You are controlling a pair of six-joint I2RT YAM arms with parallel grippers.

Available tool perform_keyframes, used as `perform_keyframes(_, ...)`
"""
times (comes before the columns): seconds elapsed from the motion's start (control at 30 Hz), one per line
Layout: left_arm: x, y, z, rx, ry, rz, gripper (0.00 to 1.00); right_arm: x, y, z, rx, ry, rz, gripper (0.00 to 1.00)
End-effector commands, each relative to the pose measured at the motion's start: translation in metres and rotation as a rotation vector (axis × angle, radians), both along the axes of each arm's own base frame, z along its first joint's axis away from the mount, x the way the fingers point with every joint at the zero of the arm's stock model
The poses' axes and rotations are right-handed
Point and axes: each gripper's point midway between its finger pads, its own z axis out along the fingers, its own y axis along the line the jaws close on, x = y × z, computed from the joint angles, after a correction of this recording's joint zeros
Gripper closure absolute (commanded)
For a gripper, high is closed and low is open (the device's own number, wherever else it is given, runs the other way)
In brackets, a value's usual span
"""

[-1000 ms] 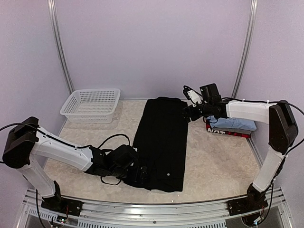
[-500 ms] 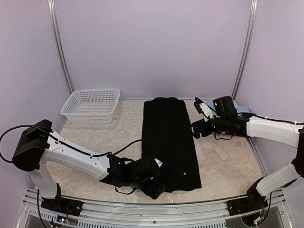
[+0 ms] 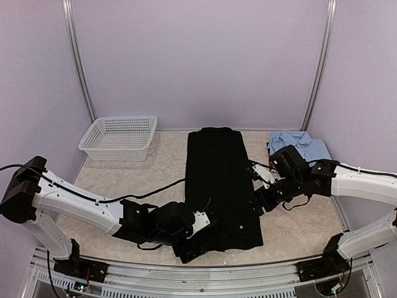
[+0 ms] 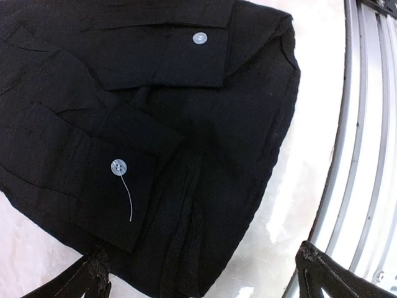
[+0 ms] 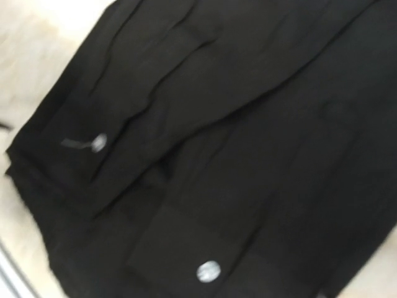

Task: Fold and stack the long sleeve shirts
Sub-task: Pick up the rectangle-folded shirt from the center of the board.

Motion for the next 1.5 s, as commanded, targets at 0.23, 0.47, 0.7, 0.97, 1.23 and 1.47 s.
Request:
perform_keyframes(0.23, 0.036, 0.022, -0.019, 0.093, -0.048, -0.126, 0.01, -0.029, 0.008, -0.023, 0.024, 0.085, 0.017, 0.23)
perform_keyframes(0.47, 0.036, 0.015, -0.031, 0.102, -0.002, -0.205, 0.02, -0.023, 0.009, -0.029, -0.004, 0.089, 0.003, 0.22)
perform_keyframes(0.7, 0.029, 0.015, -0.062, 0.180, 0.069, -0.248, 0.09, -0.015, 0.003, -0.028, -0.033, 0.075, -0.029, 0.21)
perform_keyframes(0.97, 0.017, 0.023, -0.076, 0.221, 0.156, -0.251, 0.48, -0.021, -0.005, -0.035, -0.039, 0.095, -0.021, 0.21)
perform_keyframes(1.23, 0.004, 0.027, -0.057, 0.142, 0.282, -0.223, 0.91, -0.038, 0.006, -0.009, 0.088, 0.004, 0.007, 0.26)
perform_keyframes(1.47, -0.012, 0.052, -0.064, 0.188, 0.404, -0.119, 1.00, -0.069, 0.019, -0.028, 0.068, -0.029, 0.031, 0.25)
